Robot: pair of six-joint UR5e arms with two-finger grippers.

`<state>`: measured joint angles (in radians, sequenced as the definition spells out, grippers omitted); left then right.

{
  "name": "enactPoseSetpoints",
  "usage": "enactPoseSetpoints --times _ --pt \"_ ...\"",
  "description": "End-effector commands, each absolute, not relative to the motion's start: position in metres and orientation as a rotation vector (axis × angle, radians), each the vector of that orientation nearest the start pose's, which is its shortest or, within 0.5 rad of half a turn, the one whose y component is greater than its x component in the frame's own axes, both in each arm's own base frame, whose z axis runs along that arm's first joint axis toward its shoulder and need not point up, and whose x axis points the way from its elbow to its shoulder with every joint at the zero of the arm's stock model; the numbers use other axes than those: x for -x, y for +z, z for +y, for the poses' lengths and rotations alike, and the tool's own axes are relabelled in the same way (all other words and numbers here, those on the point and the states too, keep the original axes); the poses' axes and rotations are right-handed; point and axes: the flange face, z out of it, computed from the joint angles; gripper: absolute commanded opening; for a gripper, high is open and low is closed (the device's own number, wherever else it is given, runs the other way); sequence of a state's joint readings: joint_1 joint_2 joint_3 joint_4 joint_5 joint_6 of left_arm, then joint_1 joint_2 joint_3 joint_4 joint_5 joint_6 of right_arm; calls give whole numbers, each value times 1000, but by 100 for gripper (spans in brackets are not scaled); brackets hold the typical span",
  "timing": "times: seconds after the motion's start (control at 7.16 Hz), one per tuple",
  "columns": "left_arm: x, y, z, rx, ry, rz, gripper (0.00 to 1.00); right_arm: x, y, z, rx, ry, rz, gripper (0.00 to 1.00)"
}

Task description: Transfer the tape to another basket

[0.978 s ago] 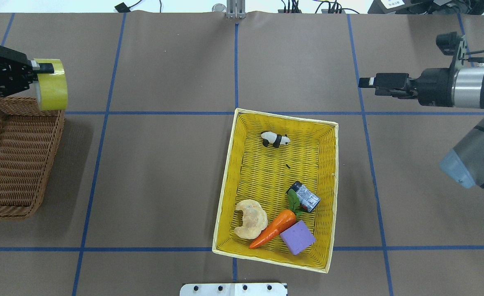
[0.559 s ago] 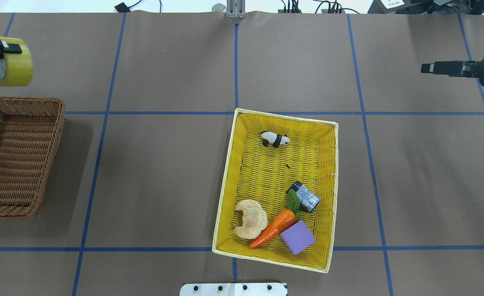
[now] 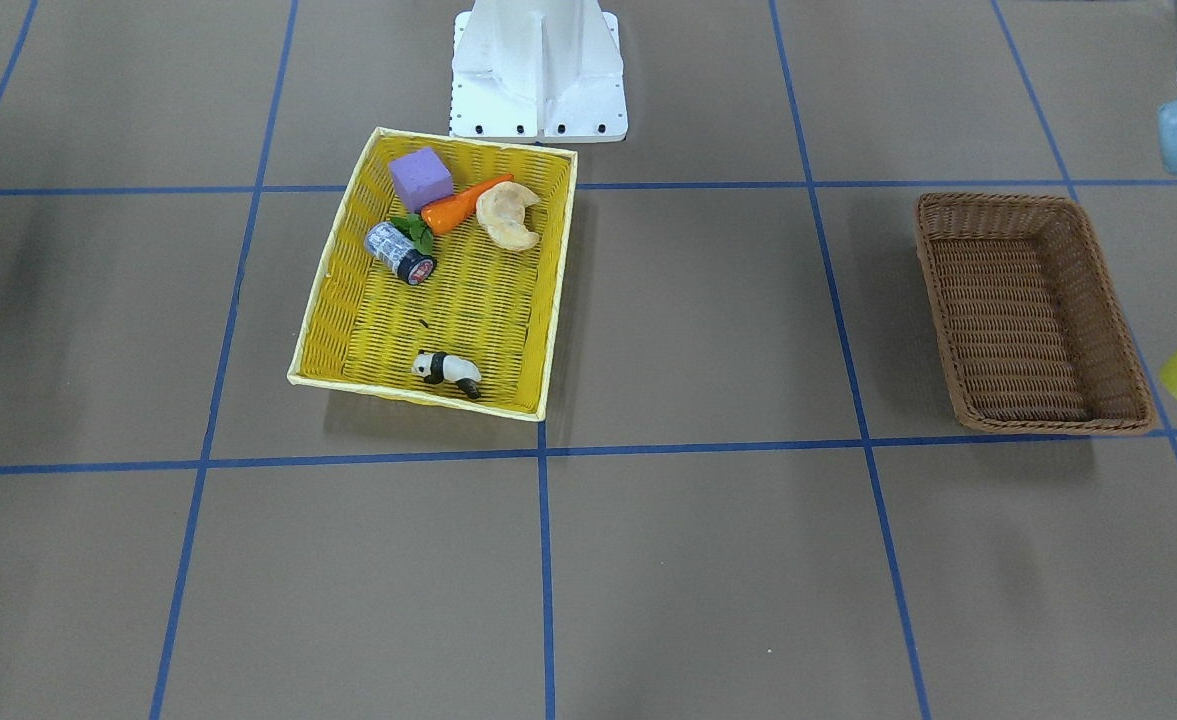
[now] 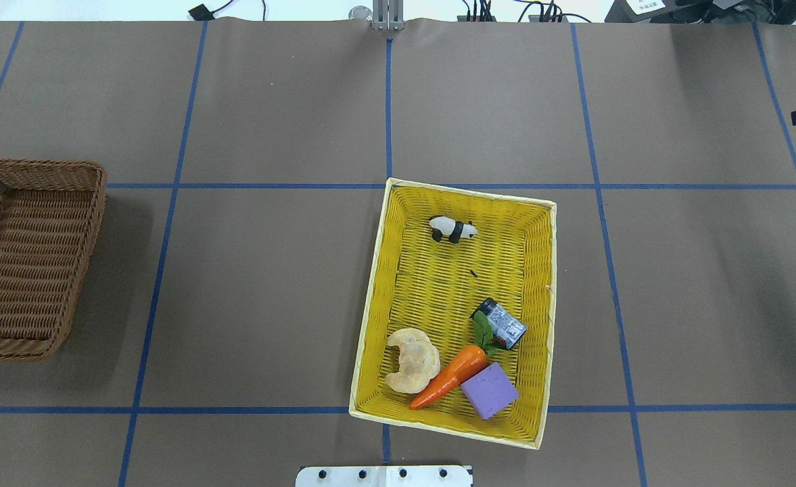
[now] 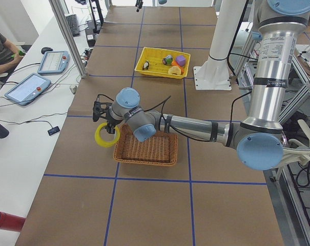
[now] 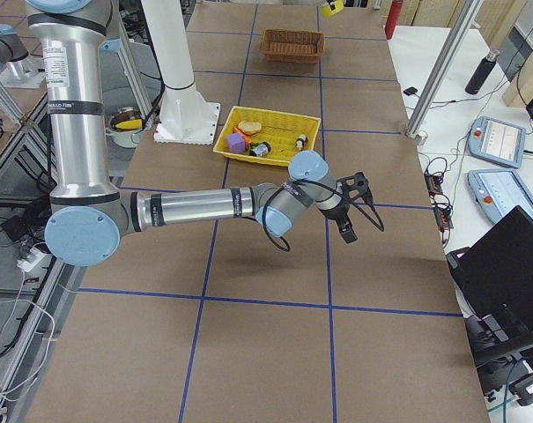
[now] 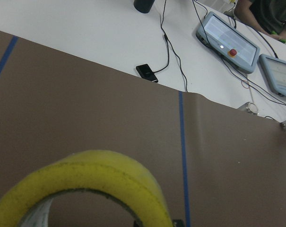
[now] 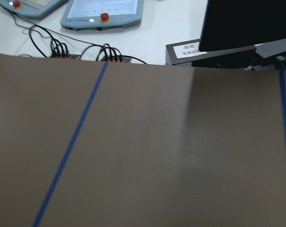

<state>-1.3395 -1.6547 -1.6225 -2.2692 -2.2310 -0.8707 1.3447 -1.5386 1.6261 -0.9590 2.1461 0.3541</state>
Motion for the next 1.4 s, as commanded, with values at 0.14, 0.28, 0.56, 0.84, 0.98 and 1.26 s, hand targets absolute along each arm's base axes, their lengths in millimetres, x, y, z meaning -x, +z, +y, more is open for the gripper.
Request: enactPoseSetpoints --times 0.14,0.28,0.56,0.84,0.98,1.26 --pt "-97 506 -528 -22 -224 767 0 30 586 -518 -310 -187 -785 100" --pt "-122 473 -520 62 -204 734 0 35 595 -509 -285 -210 -799 100" --pt "-164 469 -523 143 -154 730 0 43 604 -501 -199 -318 -850 100" --pt "-180 486 -524 145 -131 760 0 43 603 -495 -145 -372 -842 100" --pt "-180 502 -521 127 -118 775 0 43 590 -495 -137 -371 -842 100" --pt "-196 539 -497 93 -82 796 0 53 572 -498 -104 -379 -839 100"
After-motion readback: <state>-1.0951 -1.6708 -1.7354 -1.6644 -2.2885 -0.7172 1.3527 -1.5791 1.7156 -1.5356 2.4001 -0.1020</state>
